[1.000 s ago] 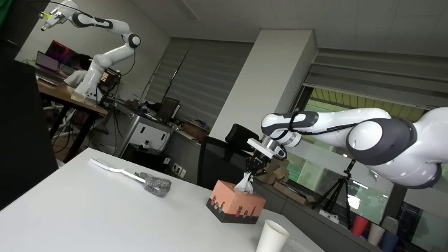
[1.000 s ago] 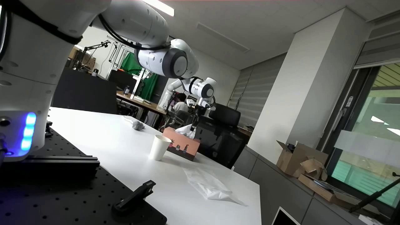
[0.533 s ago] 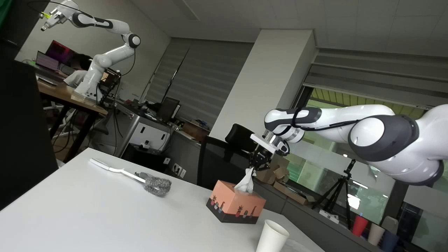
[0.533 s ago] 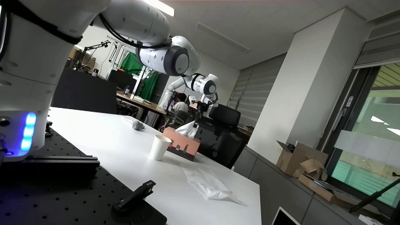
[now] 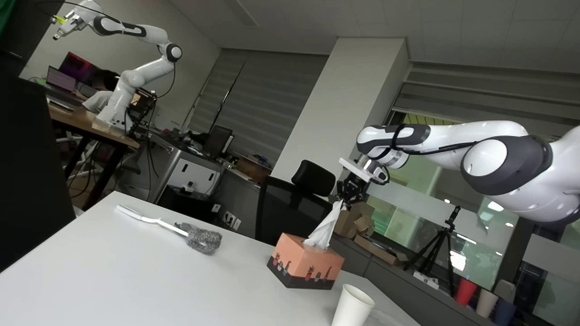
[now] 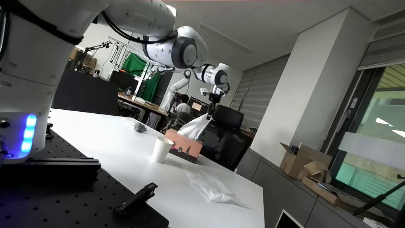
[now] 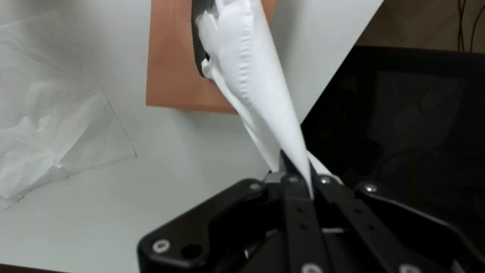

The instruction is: Pick two tissue papers from the box and put them on the table

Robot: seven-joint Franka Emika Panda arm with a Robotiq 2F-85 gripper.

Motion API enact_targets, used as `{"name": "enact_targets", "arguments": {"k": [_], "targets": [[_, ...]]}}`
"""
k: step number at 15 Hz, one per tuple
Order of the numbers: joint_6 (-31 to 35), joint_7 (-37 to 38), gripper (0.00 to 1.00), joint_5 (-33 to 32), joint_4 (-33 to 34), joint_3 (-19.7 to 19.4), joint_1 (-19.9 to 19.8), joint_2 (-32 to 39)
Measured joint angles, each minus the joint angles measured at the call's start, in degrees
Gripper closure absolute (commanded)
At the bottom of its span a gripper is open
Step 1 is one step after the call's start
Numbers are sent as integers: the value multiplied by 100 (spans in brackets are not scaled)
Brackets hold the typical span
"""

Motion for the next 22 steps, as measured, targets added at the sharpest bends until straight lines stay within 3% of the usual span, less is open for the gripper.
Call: {"name": "enact_targets", "arguments": {"k": [5, 10, 16, 22], "targets": [[-87, 291, 100, -230, 7, -485, -320, -400], [-974, 328, 100, -757, 25, -1113, -557, -436], [-2530, -704, 100, -1136, 45, -1271, -563, -176], [-3477, -1819, 100, -1576, 14, -1473, -538, 428]]}}
